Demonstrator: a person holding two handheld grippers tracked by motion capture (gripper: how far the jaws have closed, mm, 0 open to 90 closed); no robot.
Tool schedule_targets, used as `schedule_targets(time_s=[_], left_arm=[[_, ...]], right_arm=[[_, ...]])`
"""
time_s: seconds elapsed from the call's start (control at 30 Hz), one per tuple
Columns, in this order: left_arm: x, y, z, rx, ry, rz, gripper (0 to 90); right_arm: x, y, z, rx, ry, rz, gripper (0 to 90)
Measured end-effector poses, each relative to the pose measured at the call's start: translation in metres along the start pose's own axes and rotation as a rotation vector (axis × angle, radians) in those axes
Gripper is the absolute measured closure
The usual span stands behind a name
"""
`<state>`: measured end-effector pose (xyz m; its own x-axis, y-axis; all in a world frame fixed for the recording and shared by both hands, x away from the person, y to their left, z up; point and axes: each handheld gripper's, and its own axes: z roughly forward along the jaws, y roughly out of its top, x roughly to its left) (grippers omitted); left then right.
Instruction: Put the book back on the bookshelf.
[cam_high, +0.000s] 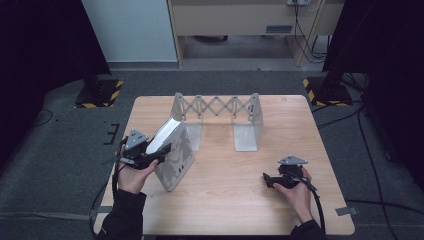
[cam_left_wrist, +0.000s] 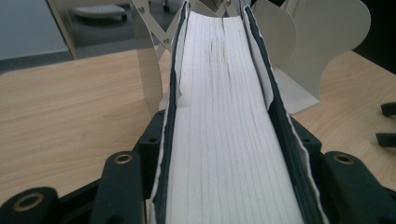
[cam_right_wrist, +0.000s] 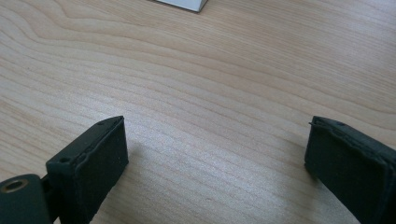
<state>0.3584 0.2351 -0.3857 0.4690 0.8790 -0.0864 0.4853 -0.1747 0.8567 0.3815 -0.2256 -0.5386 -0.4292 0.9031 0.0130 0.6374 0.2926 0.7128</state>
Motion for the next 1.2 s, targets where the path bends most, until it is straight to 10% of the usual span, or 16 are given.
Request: schedule_targets(time_s=[0.23, 0.6, 1.2], left_arm=[[0.003, 0.01, -0.002, 0.079, -0.036, -0.013, 47.5], [0.013, 0.003, -0.008, 0.012, -0.068, -0.066, 46.8], [0.003, 0.026, 0.012, 0.288, -0.03, 0.05, 48.0]], right_arm=[[0.0, 0.0, 0.0, 0.0, 0.001, 0.0, 6.2], [0.0, 0.0, 0.0, 0.001, 0.002, 0.0, 6.2], [0.0, 0.0, 0.0, 0.001, 0.001, 0.0, 6.1]])
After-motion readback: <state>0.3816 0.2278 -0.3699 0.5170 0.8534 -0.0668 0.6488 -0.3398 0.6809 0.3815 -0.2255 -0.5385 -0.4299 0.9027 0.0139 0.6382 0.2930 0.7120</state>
